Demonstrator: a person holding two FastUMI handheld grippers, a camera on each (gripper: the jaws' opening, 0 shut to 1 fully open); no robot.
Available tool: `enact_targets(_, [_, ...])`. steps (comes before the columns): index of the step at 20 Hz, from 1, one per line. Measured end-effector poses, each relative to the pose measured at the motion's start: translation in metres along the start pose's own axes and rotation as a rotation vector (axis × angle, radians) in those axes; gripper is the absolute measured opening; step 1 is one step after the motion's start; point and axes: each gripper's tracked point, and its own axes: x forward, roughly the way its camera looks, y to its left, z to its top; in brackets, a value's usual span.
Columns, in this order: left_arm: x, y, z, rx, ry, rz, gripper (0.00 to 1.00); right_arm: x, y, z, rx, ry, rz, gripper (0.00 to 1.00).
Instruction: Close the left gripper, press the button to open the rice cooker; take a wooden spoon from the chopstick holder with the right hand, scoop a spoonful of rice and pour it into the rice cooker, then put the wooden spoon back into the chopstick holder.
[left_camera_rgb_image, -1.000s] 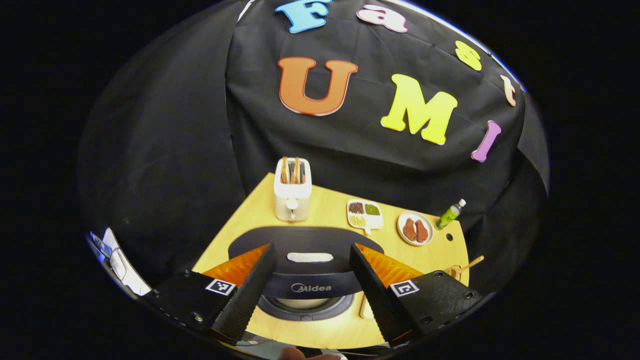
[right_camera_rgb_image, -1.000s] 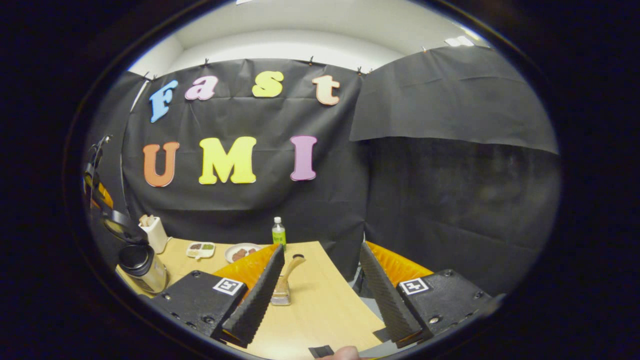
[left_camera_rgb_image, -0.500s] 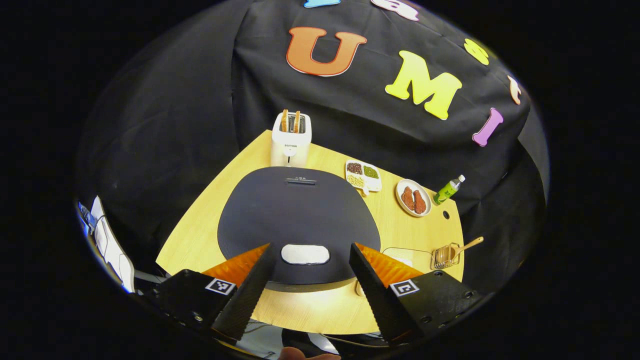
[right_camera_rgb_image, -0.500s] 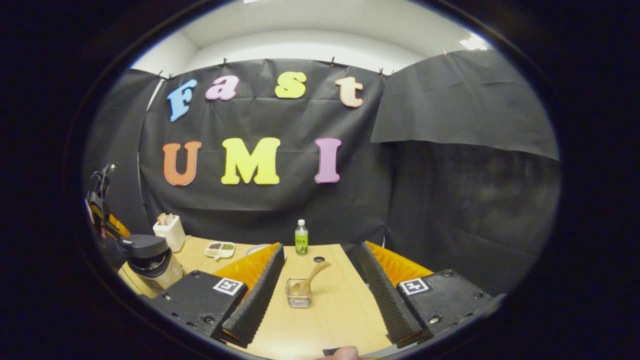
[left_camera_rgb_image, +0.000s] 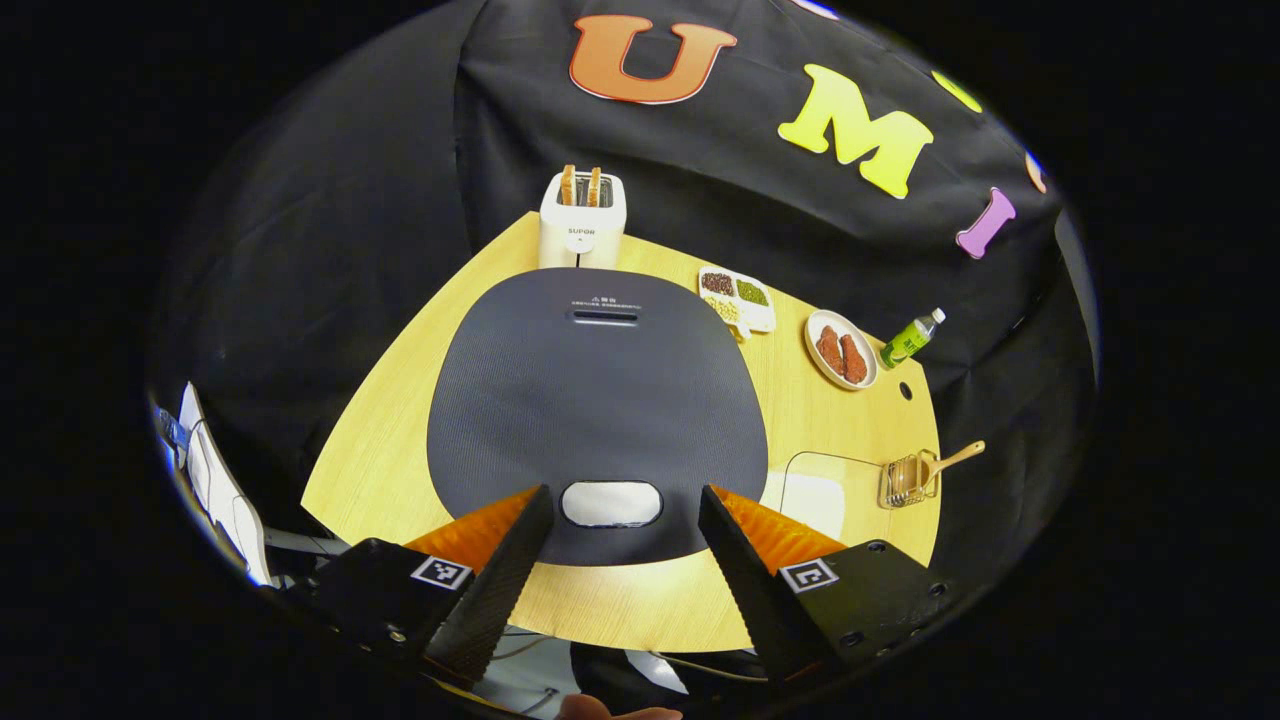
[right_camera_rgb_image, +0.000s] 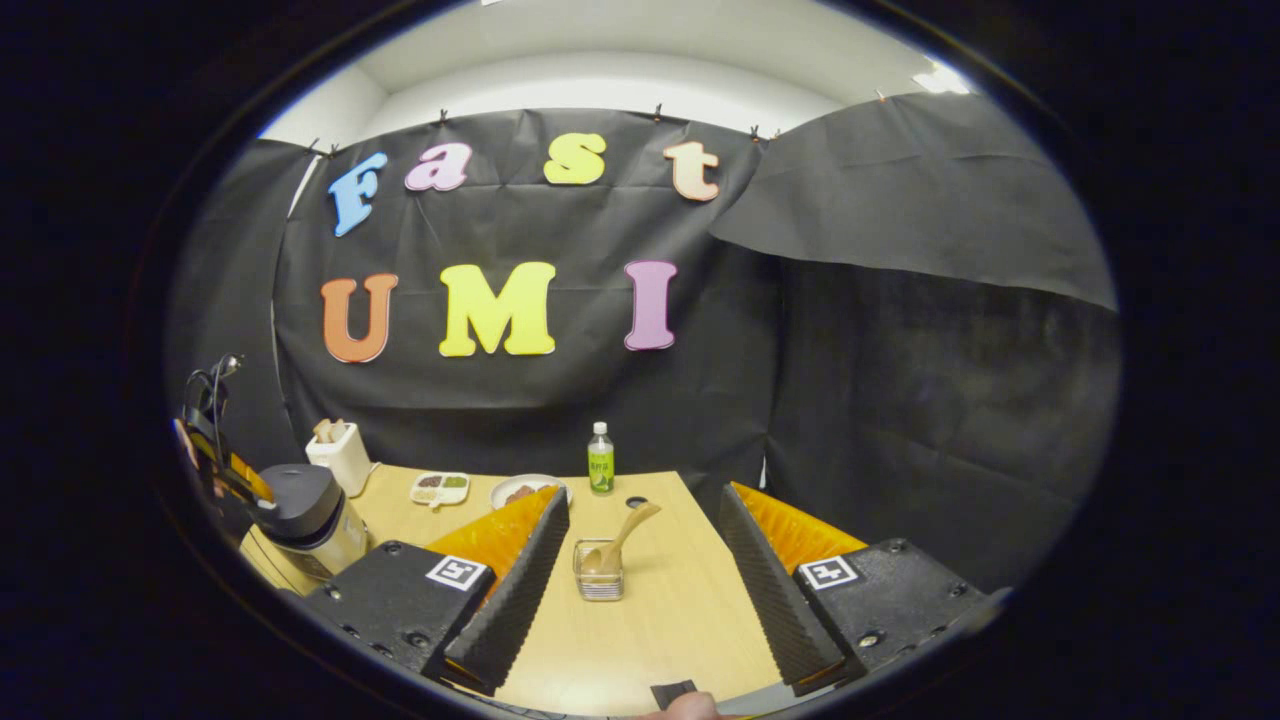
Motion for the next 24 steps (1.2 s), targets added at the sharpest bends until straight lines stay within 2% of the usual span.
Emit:
enact_targets(7, [0.007,0.005,-0.012,0.079,-0.011,0.056,0.96,-0.003,0.005,-0.008,0.008,0.013,-0.013,0.98])
enact_targets(10, [0.011,0.009,-0.02,0.176,-0.05,0.097,0.97,-0.004,0.012,-0.012,0.016,0.02,-0.005,0.98])
enact_targets(11, [0.01,0.009,-0.021,0.159,-0.049,0.098,0.97,-0.005,0.013,-0.012,0.015,0.017,-0.006,0.97])
enact_targets(19, [0.006,0.006,-0.005,0.062,-0.151,0.046,0.95,-0.014,0.026,0.002,0.014,-0.018,0.012,0.98])
enact_targets(21, [-0.011,0.006,0.008,0.072,-0.216,0.042,0.96,-0.016,0.032,0.008,0.001,-0.03,0.022,0.98])
enact_targets(24, [-0.05,-0.011,0.042,0.106,-0.371,-0.003,0.95,-0.019,0.048,0.017,-0.006,-0.049,0.045,0.97])
